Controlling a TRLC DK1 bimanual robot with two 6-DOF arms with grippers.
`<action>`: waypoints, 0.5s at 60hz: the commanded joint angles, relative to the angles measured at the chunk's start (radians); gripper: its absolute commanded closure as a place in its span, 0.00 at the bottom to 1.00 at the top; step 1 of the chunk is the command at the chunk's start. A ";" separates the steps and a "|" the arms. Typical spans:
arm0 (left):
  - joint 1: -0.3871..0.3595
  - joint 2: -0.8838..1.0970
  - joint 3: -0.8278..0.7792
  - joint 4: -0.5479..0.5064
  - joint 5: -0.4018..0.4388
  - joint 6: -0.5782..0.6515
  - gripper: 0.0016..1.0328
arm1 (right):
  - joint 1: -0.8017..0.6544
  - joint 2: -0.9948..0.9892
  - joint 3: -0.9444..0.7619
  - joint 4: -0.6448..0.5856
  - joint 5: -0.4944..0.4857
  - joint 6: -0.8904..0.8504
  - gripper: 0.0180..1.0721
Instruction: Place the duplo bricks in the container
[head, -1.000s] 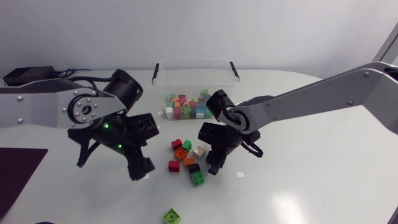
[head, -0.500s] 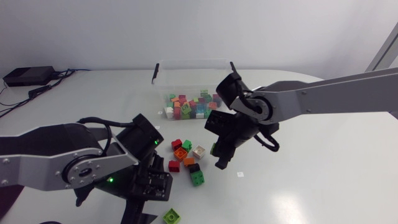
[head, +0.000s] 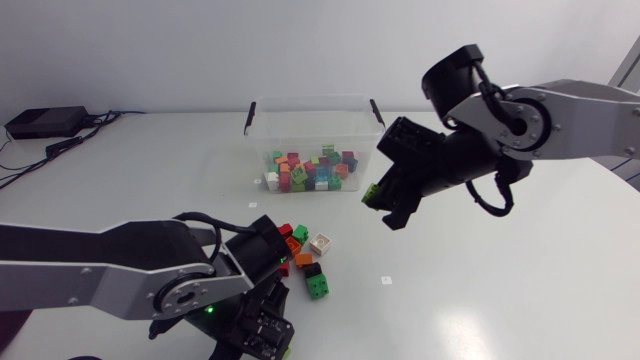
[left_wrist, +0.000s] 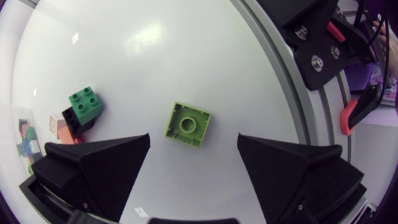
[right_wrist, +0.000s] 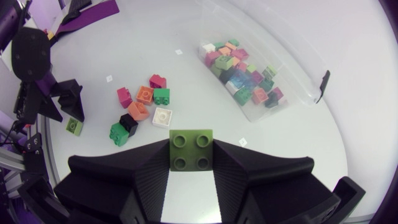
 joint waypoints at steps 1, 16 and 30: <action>-0.010 0.046 0.033 -0.003 0.018 0.050 0.06 | -0.028 -0.033 0.019 -0.014 -0.023 -0.018 0.73; -0.013 0.127 0.081 -0.006 0.036 0.098 0.12 | -0.077 -0.083 0.053 -0.040 -0.081 -0.020 0.73; -0.007 0.144 0.079 -0.005 0.038 0.122 0.86 | -0.120 -0.088 0.139 -0.049 -0.104 -0.007 0.73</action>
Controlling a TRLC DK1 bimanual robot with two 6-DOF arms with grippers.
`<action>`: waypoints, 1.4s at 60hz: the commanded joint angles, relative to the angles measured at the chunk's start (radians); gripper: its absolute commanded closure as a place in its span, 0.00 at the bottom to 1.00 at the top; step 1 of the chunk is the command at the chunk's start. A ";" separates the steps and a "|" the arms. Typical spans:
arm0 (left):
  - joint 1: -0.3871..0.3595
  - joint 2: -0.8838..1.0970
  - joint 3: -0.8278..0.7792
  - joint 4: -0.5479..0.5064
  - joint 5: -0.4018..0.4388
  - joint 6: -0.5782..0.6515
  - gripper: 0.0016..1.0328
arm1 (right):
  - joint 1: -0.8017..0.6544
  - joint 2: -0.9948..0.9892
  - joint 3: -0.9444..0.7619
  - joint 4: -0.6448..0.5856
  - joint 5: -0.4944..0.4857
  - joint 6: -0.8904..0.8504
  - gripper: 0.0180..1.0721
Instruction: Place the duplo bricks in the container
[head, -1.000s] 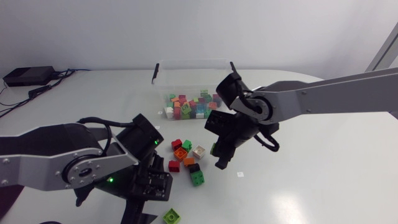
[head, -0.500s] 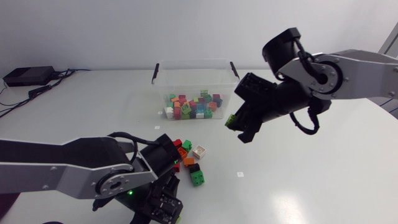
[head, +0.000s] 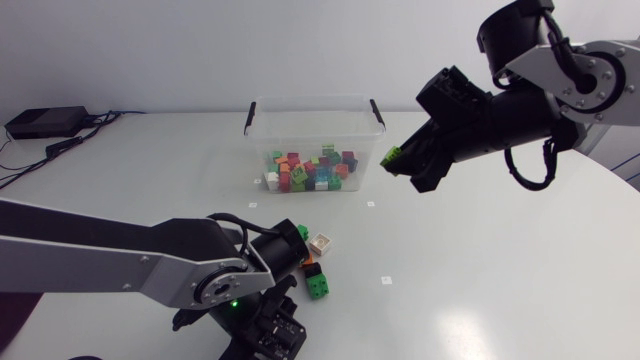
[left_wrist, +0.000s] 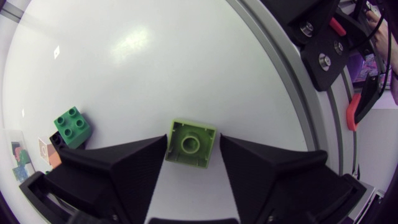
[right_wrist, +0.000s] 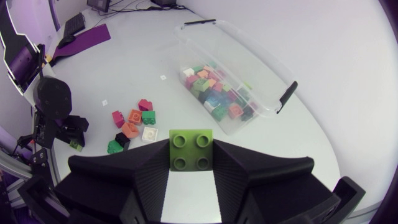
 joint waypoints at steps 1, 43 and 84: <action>0.002 0.016 0.017 -0.005 0.007 0.037 0.86 | -0.012 -0.012 0.060 -0.006 -0.015 -0.002 0.73; 0.292 -0.222 0.097 -0.080 0.081 -0.146 0.86 | -0.005 0.292 0.260 0.273 0.021 0.207 0.73; 0.441 -0.227 0.321 0.090 0.133 -0.451 0.86 | 0.026 0.611 0.554 0.325 0.106 0.288 0.72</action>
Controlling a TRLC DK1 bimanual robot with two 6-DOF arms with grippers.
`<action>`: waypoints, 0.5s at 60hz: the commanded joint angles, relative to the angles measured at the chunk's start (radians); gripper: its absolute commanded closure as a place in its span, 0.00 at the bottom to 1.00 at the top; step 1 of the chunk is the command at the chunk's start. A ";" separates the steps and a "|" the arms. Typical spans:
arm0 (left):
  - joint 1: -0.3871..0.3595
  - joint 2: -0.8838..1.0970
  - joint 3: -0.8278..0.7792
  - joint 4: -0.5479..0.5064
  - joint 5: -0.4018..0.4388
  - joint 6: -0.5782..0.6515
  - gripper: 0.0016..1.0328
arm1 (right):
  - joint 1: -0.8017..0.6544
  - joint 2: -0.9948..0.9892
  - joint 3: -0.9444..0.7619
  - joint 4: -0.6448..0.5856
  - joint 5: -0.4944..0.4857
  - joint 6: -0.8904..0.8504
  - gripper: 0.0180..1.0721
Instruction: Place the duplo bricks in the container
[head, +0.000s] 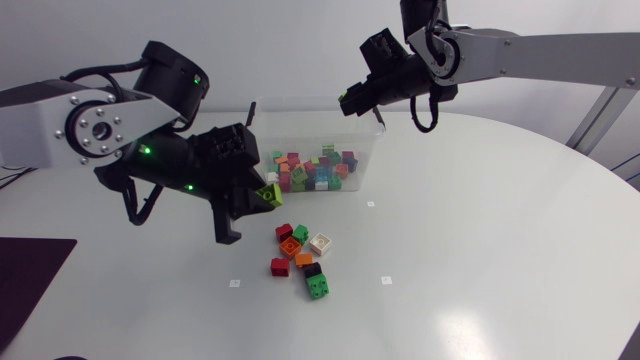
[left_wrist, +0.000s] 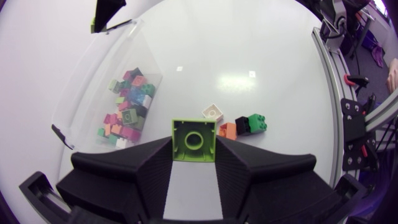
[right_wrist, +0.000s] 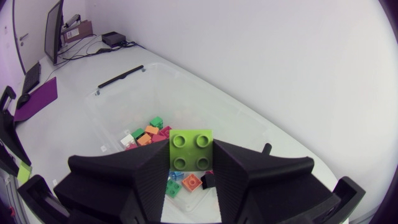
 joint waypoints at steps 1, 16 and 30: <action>0.015 -0.002 0.045 0.026 0.009 -0.055 0.86 | 0.012 0.054 0.056 0.008 0.014 0.030 0.72; 0.064 0.065 0.143 0.109 0.009 -0.153 0.86 | 0.030 0.134 0.143 -0.016 0.048 0.036 0.23; 0.107 0.191 0.285 0.192 0.009 -0.288 0.86 | 0.024 0.055 0.100 -0.019 0.054 0.038 0.09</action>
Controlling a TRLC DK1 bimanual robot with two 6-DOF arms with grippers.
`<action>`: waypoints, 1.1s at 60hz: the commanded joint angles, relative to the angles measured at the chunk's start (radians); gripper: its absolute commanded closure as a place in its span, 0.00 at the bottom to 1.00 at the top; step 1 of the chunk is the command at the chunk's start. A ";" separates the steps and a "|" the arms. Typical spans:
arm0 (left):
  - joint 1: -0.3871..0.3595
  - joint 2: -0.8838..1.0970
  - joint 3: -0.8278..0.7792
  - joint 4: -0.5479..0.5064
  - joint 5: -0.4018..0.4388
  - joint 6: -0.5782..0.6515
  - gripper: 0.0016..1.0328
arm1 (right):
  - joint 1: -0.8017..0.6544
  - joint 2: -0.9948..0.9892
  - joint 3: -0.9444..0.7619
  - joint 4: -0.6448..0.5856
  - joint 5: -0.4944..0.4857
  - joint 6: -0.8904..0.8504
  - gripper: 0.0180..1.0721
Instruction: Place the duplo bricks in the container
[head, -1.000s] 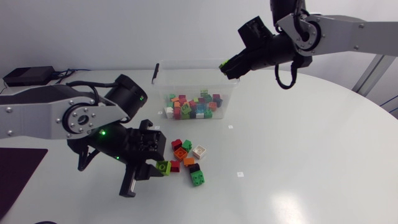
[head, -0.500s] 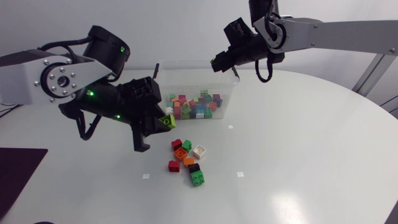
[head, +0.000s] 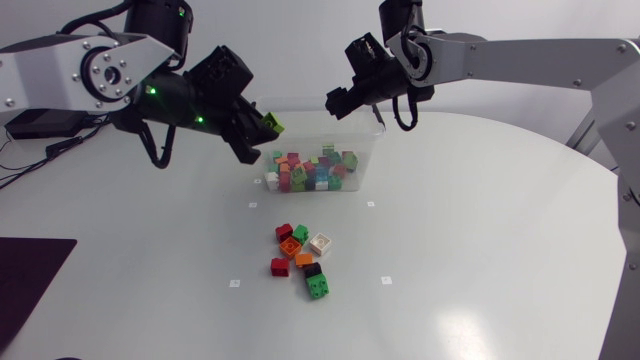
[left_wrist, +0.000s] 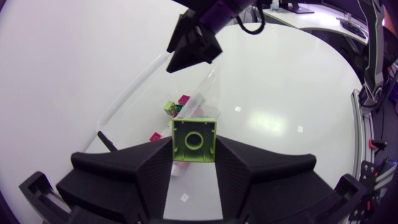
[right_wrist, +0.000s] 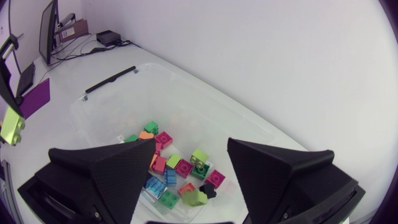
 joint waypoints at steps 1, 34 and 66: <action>0.014 0.058 0.070 0.022 0.006 -0.063 0.86 | -0.006 -0.060 -0.024 -0.010 0.004 0.019 0.09; 0.034 0.348 0.371 0.085 0.006 -0.193 0.85 | 0.012 -0.408 -0.485 0.003 -0.003 -0.029 0.09; 0.057 0.517 0.549 0.087 -0.053 -0.267 0.08 | 0.169 -0.514 -0.779 -0.041 0.006 -0.147 0.09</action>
